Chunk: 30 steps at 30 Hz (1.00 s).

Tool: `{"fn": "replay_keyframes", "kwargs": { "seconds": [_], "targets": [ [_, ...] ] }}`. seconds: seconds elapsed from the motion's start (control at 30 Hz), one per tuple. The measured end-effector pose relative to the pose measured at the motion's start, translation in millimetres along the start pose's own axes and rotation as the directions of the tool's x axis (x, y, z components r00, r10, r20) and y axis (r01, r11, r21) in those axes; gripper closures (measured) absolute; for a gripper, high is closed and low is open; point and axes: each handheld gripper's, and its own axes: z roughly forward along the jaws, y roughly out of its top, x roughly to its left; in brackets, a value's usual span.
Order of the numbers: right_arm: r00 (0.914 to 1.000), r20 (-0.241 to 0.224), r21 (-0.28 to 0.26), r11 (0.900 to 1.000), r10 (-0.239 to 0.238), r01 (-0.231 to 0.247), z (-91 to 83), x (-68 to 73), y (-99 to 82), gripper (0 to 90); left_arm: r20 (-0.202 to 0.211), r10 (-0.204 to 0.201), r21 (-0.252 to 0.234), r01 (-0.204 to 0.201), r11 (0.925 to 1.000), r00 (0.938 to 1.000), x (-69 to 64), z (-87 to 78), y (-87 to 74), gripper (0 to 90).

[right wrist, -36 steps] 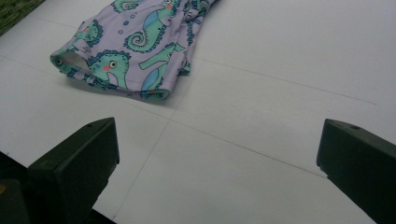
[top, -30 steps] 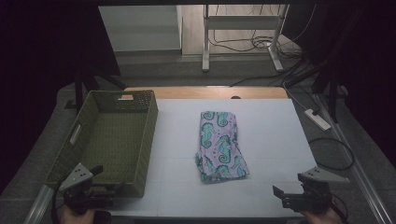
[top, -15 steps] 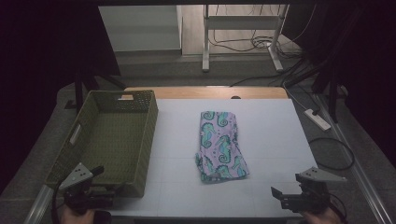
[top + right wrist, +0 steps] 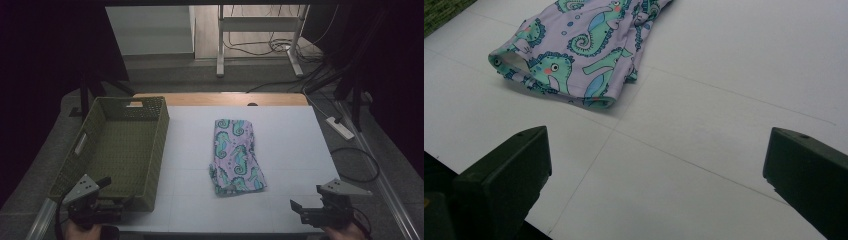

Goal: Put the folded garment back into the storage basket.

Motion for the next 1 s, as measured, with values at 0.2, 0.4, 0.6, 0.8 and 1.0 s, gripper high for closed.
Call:
{"fn": "replay_keyframes", "kwargs": {
  "seconds": [0.2, 0.4, 0.6, 0.8, 1.0],
  "targets": [
    [1.0, -0.003, -0.001, 1.0, -0.005, 0.005, 0.0, 0.3, 0.9, 0.0, -0.003, 0.002, -0.002, -0.002, 1.0, 1.0, -1.5, -0.4, 2.1, 0.0],
    [0.9999, -0.008, -0.007, 0.9999, -0.009, 0.009, -0.5, 1.0, 1.7, 0.0, -0.004, 0.005, -0.008, -0.005, 1.0, 1.0, -3.1, -1.3, 4.3, 0.0],
    [0.9998, -0.014, -0.022, 0.9996, -0.016, 0.015, -0.9, 1.9, 4.8, 0.0, 0.006, 0.001, 0.001, -0.001, 1.0, 1.0, -3.2, 0.4, 6.7, 0.0],
    [0.9992, -0.026, -0.034, 0.999, -0.03, 0.029, -0.8, 3.0, 9.2, 0.0, 0.012, -0.002, -0.004, 0.002, 1.0, 0.9999, -3.6, 0.8, 9.8, 0.0],
    [0.9986, -0.033, -0.034, 0.9986, -0.041, 0.04, -0.3, 4.1, 11.1, 0.0, 0.018, 0.0, 0.01, 0.0, 1.0, 0.9998, -4.4, 3.8, 11.9, 0.0]
  ]
}}
